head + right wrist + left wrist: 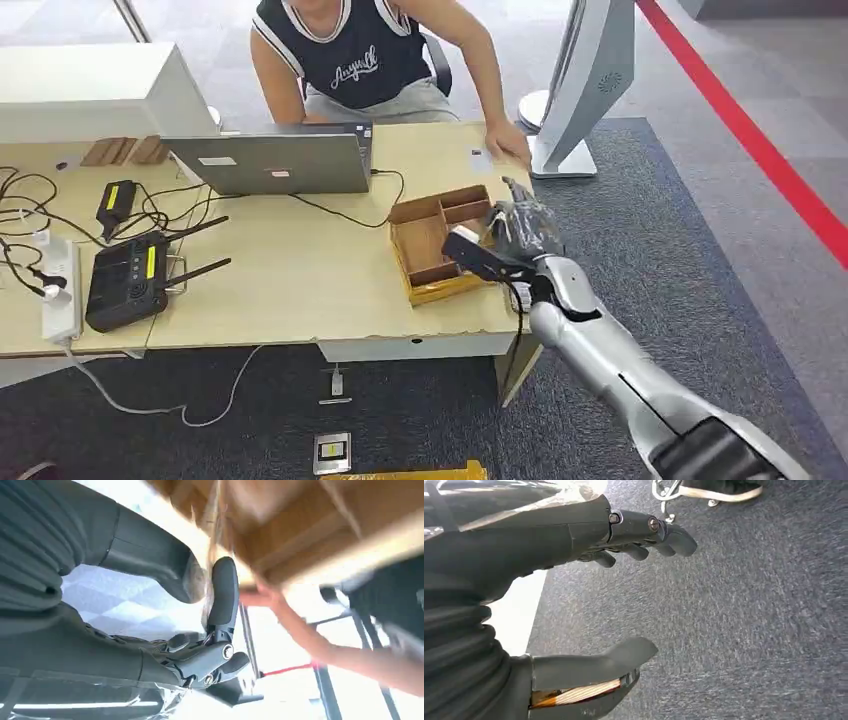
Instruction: Pass the card to the sensor for recognition and then transmit it.
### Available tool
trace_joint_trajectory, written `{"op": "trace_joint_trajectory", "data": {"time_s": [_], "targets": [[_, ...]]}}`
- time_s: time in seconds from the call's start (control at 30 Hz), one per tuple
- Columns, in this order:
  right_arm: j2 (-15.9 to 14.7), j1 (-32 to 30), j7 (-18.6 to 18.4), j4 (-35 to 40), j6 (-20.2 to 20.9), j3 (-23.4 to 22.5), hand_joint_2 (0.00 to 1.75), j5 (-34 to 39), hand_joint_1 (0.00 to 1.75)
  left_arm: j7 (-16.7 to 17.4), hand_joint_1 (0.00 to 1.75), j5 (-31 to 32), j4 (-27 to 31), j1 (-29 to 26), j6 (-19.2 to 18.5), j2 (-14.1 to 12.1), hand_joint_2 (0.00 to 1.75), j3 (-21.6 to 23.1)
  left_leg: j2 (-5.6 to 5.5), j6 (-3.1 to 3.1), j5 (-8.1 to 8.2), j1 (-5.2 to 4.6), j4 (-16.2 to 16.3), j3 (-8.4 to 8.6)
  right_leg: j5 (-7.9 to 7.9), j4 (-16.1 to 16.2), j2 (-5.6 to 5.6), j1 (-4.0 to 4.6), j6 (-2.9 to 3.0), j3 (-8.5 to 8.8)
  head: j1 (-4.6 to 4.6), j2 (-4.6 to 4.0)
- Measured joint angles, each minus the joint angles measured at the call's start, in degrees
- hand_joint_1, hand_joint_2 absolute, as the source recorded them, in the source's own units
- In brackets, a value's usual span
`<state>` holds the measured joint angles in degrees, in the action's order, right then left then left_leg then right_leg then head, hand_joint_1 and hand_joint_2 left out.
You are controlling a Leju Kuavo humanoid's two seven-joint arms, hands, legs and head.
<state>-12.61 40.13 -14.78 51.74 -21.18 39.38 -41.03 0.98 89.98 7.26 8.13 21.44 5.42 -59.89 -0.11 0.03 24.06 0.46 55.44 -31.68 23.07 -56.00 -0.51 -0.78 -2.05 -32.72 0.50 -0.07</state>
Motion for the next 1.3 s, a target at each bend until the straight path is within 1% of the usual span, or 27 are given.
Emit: {"op": "trace_joint_trajectory", "data": {"time_s": [0.13,0.47,0.53,0.63,0.77,1.17,1.3], "targets": [[-1.03,0.57,-0.50,3.80,0.46,-1.37,1.75,-0.17,1.75,-0.02,0.00,-0.02,0.00,-0.06,0.02,0.13,1.75,0.02,-0.01,0.00,-0.01,0.00,0.00,-0.01,0.00,0.00,0.00,0.00,0.00,0.00,0.00,0.00],[-2.27,0.79,-0.65,9.44,0.13,-3.54,1.75,-0.28,1.75,-0.33,0.00,0.00,0.00,-0.02,0.00,0.33,1.75,0.17,-0.01,0.00,-0.01,0.00,0.00,-0.02,0.00,-0.01,0.00,0.00,0.00,0.00,0.00,0.00],[-2.62,1.31,-1.24,10.88,0.28,-4.26,1.75,-0.28,1.75,-0.35,0.00,0.00,0.00,-0.04,0.00,0.42,1.75,0.20,-0.01,0.00,-0.01,0.00,0.00,-0.02,0.00,0.00,0.00,0.00,0.00,0.00,0.00,0.00],[-3.30,2.53,-2.22,13.59,1.57,-5.18,1.75,-0.50,1.75,-0.37,0.00,0.00,0.00,-0.07,0.00,0.50,1.75,0.24,-0.01,0.00,-0.01,0.00,0.00,-0.04,-0.01,-0.01,0.00,0.00,0.00,0.00,0.02,0.00],[-3.39,4.79,-3.56,15.99,3.78,-5.77,1.75,-1.16,1.75,-0.35,0.00,0.00,0.00,-0.06,-0.18,0.55,1.75,0.46,-0.01,0.00,-0.01,0.00,0.00,-0.01,-0.01,-0.01,0.00,0.00,0.00,0.00,0.00,0.00],[-3.36,5.66,-3.71,18.64,4.07,-5.88,1.75,-1.35,1.75,-0.37,0.00,0.00,0.00,-0.08,-0.30,0.70,1.75,1.12,-0.01,-0.01,-0.01,0.01,0.00,-0.05,0.00,-0.01,-0.01,0.00,0.00,0.00,0.02,0.00],[-2.80,6.71,-3.69,17.83,7.74,-5.35,1.75,-2.23,1.75,-0.70,0.00,0.00,0.00,-0.07,-0.79,0.77,1.75,1.79,-0.02,-0.01,-0.01,0.01,-0.01,-0.09,0.00,-0.02,0.00,0.01,0.00,-0.02,0.00,0.00]]}}
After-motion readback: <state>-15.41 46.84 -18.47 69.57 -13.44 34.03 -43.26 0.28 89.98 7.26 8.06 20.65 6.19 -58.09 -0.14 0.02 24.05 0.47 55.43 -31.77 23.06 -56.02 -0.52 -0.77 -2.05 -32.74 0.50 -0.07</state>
